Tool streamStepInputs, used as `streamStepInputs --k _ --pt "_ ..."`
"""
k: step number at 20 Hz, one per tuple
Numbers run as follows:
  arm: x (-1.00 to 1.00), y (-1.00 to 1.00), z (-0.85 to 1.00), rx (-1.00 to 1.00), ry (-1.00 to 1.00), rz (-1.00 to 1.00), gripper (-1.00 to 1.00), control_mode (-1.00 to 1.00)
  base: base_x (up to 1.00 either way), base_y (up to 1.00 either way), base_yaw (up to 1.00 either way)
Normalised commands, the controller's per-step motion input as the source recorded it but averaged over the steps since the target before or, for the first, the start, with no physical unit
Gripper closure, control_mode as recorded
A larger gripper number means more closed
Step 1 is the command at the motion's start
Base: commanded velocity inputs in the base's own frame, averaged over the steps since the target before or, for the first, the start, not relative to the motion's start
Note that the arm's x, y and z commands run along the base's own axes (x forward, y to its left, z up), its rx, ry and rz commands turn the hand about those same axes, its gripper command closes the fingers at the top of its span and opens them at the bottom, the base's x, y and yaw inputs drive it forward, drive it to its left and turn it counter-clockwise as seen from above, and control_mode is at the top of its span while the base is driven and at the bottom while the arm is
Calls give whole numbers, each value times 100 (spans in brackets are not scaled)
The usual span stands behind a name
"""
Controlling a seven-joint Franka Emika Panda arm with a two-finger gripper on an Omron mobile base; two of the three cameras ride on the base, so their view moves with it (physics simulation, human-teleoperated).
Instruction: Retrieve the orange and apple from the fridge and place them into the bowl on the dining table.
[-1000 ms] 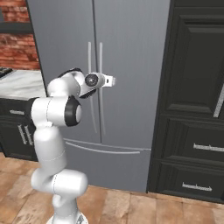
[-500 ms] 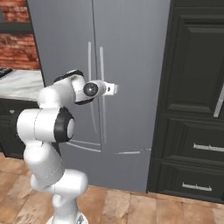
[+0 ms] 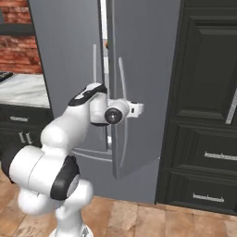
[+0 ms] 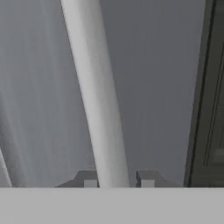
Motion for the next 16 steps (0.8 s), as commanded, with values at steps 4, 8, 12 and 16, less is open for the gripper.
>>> streamStepInputs --k 4,8,12,16 --pt "-93 -53 94 0 0 0 -100 -100 0 0 0" --pt "-74 -34 100 -1 0 0 -100 -100 0 0 0" --pt "-80 -5 100 -12 0 0 -100 -100 0 0 0" --pt "-66 0 100 -24 1 -1 -100 -100 0 0 0"
